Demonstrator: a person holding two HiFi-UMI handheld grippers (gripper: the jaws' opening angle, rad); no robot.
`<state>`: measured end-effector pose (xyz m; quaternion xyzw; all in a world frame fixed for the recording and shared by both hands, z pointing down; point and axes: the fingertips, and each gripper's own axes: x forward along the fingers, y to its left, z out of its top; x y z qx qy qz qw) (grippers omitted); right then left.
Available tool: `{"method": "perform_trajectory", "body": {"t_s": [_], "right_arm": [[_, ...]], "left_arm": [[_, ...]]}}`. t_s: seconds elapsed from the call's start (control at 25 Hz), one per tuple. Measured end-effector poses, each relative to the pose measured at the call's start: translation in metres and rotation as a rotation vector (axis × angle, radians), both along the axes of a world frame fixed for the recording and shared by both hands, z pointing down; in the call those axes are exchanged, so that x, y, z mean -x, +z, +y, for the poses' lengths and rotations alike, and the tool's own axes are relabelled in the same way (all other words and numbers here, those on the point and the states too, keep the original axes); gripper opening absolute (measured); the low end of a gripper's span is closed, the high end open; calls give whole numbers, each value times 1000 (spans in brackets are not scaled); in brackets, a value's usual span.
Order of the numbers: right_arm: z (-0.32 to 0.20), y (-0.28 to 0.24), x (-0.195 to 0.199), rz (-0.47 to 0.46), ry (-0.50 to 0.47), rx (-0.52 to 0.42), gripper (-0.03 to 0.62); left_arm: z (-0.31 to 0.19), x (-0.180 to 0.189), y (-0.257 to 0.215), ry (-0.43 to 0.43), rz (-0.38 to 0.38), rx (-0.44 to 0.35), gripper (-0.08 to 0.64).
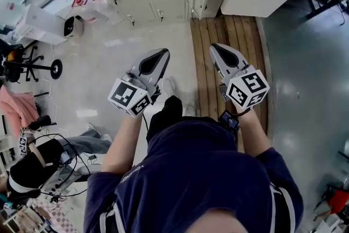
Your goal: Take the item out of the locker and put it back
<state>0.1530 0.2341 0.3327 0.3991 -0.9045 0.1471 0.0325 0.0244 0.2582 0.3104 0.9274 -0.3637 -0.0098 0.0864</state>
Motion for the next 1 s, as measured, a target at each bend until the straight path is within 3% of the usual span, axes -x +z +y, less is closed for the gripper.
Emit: {"method": "perform_trajectory", "body": {"t_s": [0.28, 0.52, 0.88, 1.0], "right_arm": [[-27, 7, 10, 6, 11, -5, 5], [-77, 12, 34, 15, 28, 6, 5], [-110, -2, 60, 26, 72, -26, 5], [-155, 2, 86, 32, 82, -4, 5]], "left_arm": [[-28, 12, 6, 0, 15, 2, 3], [-81, 39, 11, 10, 22, 18, 3], [-117, 68, -2, 47, 20, -14, 3], [-164, 95, 2, 52, 25, 6, 3]]}}
